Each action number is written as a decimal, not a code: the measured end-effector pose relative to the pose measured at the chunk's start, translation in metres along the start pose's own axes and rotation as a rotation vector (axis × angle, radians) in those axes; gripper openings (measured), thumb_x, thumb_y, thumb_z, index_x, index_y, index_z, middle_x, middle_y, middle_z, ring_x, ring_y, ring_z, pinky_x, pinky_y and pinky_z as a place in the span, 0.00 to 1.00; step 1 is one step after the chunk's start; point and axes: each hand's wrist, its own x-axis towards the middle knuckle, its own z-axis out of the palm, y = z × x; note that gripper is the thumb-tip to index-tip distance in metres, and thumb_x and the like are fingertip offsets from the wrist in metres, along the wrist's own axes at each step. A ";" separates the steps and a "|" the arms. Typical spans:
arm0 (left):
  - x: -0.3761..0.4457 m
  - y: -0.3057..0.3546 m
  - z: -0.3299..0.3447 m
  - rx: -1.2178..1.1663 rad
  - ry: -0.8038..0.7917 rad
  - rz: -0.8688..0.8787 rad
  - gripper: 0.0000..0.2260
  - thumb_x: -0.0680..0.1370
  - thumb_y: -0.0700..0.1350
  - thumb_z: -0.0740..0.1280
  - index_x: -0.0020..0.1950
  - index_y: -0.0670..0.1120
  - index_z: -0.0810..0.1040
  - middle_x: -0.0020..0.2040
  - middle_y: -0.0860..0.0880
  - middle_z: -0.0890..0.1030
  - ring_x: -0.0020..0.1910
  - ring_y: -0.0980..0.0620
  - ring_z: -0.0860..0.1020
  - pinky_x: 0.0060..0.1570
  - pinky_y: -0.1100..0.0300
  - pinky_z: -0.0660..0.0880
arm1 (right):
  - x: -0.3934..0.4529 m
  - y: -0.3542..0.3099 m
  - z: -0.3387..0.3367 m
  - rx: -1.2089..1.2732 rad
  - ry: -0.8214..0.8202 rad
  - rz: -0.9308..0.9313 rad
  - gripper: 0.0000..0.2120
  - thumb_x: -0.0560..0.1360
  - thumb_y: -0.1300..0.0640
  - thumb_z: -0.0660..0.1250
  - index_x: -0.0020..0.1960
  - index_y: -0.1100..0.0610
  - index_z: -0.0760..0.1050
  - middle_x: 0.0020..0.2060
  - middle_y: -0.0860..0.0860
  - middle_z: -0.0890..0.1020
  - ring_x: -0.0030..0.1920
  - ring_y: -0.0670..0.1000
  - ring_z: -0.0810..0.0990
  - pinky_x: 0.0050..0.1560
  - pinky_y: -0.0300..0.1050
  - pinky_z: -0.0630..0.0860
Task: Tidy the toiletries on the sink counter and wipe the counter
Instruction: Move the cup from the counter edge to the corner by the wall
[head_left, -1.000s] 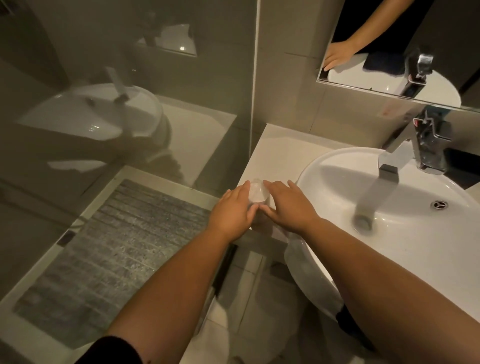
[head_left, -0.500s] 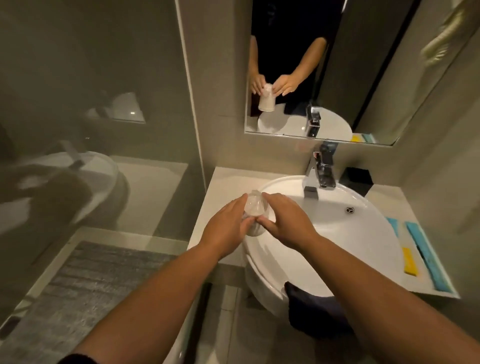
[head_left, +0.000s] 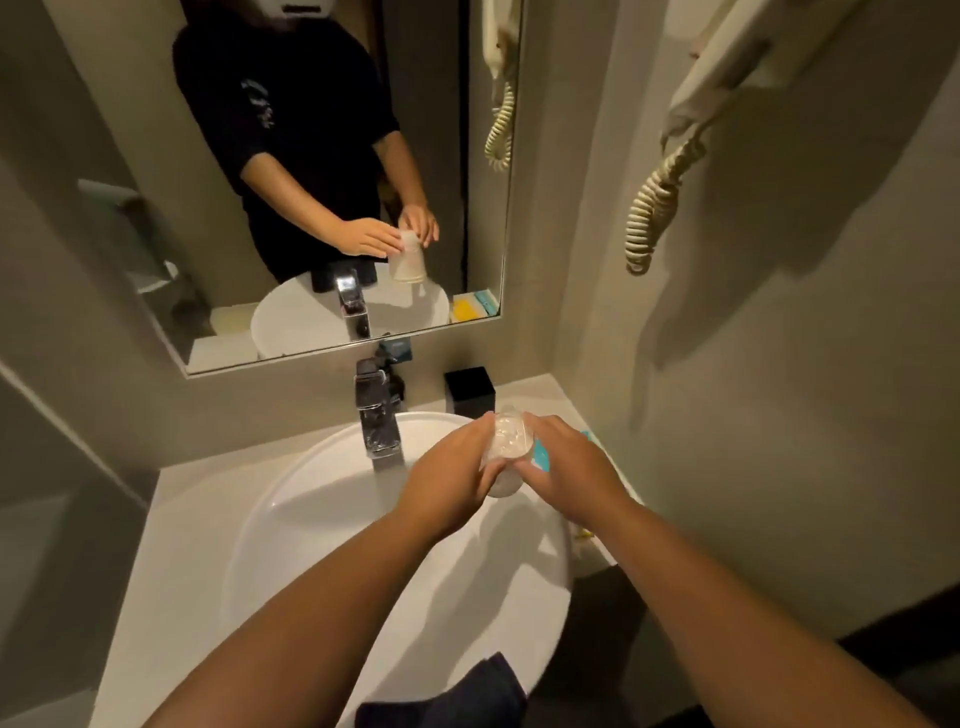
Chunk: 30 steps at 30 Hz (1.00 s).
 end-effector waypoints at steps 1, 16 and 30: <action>0.018 -0.001 0.010 -0.003 0.002 0.014 0.21 0.79 0.58 0.57 0.70 0.54 0.62 0.66 0.49 0.76 0.60 0.49 0.75 0.52 0.61 0.68 | 0.011 0.016 -0.003 -0.008 0.008 0.007 0.22 0.74 0.44 0.66 0.66 0.46 0.68 0.61 0.47 0.78 0.56 0.51 0.77 0.51 0.41 0.71; 0.224 -0.088 0.140 0.068 -0.198 -0.131 0.12 0.78 0.56 0.56 0.59 0.56 0.69 0.53 0.49 0.80 0.50 0.48 0.78 0.50 0.52 0.75 | 0.203 0.184 0.065 0.035 -0.019 0.120 0.25 0.73 0.47 0.68 0.69 0.48 0.68 0.62 0.50 0.75 0.58 0.53 0.76 0.53 0.44 0.71; 0.265 -0.109 0.170 0.398 -0.284 -0.058 0.18 0.78 0.41 0.60 0.68 0.42 0.65 0.61 0.43 0.78 0.57 0.43 0.77 0.59 0.54 0.66 | 0.227 0.213 0.097 0.077 -0.003 0.251 0.31 0.73 0.48 0.68 0.73 0.50 0.62 0.65 0.52 0.73 0.59 0.56 0.76 0.55 0.49 0.75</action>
